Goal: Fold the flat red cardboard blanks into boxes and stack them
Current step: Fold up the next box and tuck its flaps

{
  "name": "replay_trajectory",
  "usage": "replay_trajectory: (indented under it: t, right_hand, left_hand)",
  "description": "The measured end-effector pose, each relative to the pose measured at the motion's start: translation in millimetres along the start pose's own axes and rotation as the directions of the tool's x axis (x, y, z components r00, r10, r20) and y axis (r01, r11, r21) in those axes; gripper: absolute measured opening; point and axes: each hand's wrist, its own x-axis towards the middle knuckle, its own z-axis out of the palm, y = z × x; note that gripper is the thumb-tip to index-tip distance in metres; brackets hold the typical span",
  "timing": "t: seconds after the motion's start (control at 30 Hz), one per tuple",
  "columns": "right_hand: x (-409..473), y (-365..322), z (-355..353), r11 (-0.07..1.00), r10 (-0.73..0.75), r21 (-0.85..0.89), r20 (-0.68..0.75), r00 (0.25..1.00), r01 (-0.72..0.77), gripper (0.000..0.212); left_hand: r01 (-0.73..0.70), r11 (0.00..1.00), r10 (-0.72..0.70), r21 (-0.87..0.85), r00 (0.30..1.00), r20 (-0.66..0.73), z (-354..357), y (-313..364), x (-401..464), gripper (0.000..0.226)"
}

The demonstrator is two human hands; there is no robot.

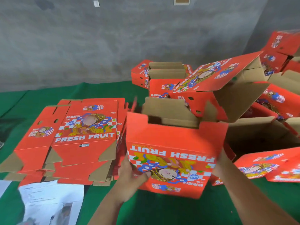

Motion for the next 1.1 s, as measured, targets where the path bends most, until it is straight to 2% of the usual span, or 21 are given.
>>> replay_trajectory:
  t: [0.07,0.13,0.2,0.27,0.33,0.37,0.43,0.47,0.5,0.53,0.6,0.67,0.73,0.8,0.87,0.93,0.97,1.03,1.1]
  right_hand:
    - [-7,6,-3,0.992,0.012,-0.126,-0.020,1.000,-0.015,0.074]
    - [-10,9,-5,0.986,-0.004,-0.164,-0.012,1.000,0.002,0.059]
    - [-11,9,-5,0.972,-0.057,-0.230,-0.071,0.996,0.039,0.046]
    - [-7,8,-6,0.949,-0.130,-0.305,-0.162,0.978,0.075,0.035]
    - [-4,6,-8,0.919,-0.127,-0.386,-0.101,0.987,0.079,0.033]
    - [-4,5,-10,0.909,-0.095,-0.409,-0.022,0.995,0.078,0.042]
    - [-5,3,-15,0.930,-0.043,-0.358,0.120,0.992,0.083,0.080]
    - [-5,2,-18,0.932,-0.071,-0.338,0.190,0.979,0.133,0.095]
    - [-4,2,-21,0.921,-0.130,-0.333,0.226,0.965,0.202,0.103]
    - [-3,-1,-21,0.903,-0.204,-0.338,0.202,0.958,0.264,0.098]
    - [-2,-9,-19,0.869,-0.327,-0.374,0.059,0.943,0.324,0.069]
    - [-5,-14,-15,0.821,-0.387,-0.464,-0.025,0.922,0.332,0.056]
    - [-7,-16,-16,0.743,-0.448,-0.588,-0.082,0.890,0.320,0.056]
    - [-11,-16,-22,0.656,-0.523,-0.689,-0.120,0.844,0.308,0.065]
    - [-19,-19,-23,0.568,-0.561,-0.726,0.003,0.828,0.388,0.089]
    - [-24,-25,-32,0.472,-0.528,-0.754,0.174,0.831,0.457,0.103]
    - [-22,-29,-38,0.458,-0.488,-0.757,0.225,0.843,0.467,0.096]
    - [-16,-32,-48,0.431,-0.424,-0.762,0.301,0.854,0.483,0.065]
    - [-10,-34,-51,0.429,-0.403,-0.769,0.306,0.862,0.474,0.031]
  left_hand:
    - [-0.001,0.992,0.001,-0.126,1.000,0.002,6,3,-2,0.090]
    - [-0.083,0.976,0.077,-0.199,0.996,-0.036,7,0,0,0.103]
    - [-0.150,0.966,0.132,-0.209,0.987,-0.096,4,-3,0,0.111]
    - [-0.198,0.952,0.160,-0.233,0.972,-0.170,2,-6,1,0.101]
    - [-0.216,0.950,0.162,-0.224,0.958,-0.236,4,-6,-3,0.088]
    - [-0.217,0.948,0.156,-0.233,0.954,-0.256,5,-6,-4,0.084]
    - [-0.178,0.943,0.109,-0.281,0.964,-0.244,3,-4,-5,0.074]
    - [-0.123,0.948,0.065,-0.294,0.978,-0.200,-2,-1,-6,0.067]
    - [-0.055,0.947,0.015,-0.317,0.992,-0.127,-7,2,-7,0.063]
    - [0.007,0.946,-0.022,-0.324,0.999,-0.043,-14,4,-6,0.067]
    - [0.056,0.969,-0.034,-0.240,0.995,0.098,-26,11,-4,0.082]
    - [0.029,1.000,-0.027,-0.007,0.987,0.159,-31,19,-2,0.093]
    - [-0.060,0.988,0.044,0.142,0.993,0.113,-31,21,1,0.113]
    - [-0.161,0.980,0.166,0.118,0.985,-0.040,-24,28,0,0.121]
    - [-0.325,0.929,0.358,0.178,0.911,-0.205,-15,30,-3,0.099]
    - [-0.384,0.901,0.426,0.203,0.871,-0.243,-4,32,-6,0.067]
    - [-0.374,0.910,0.407,0.176,0.885,-0.227,-1,34,-8,0.056]
    - [-0.328,0.932,0.354,0.153,0.916,-0.188,-1,36,-12,0.040]
    - [-0.266,0.964,0.265,0.014,0.956,-0.122,-1,37,-16,0.039]
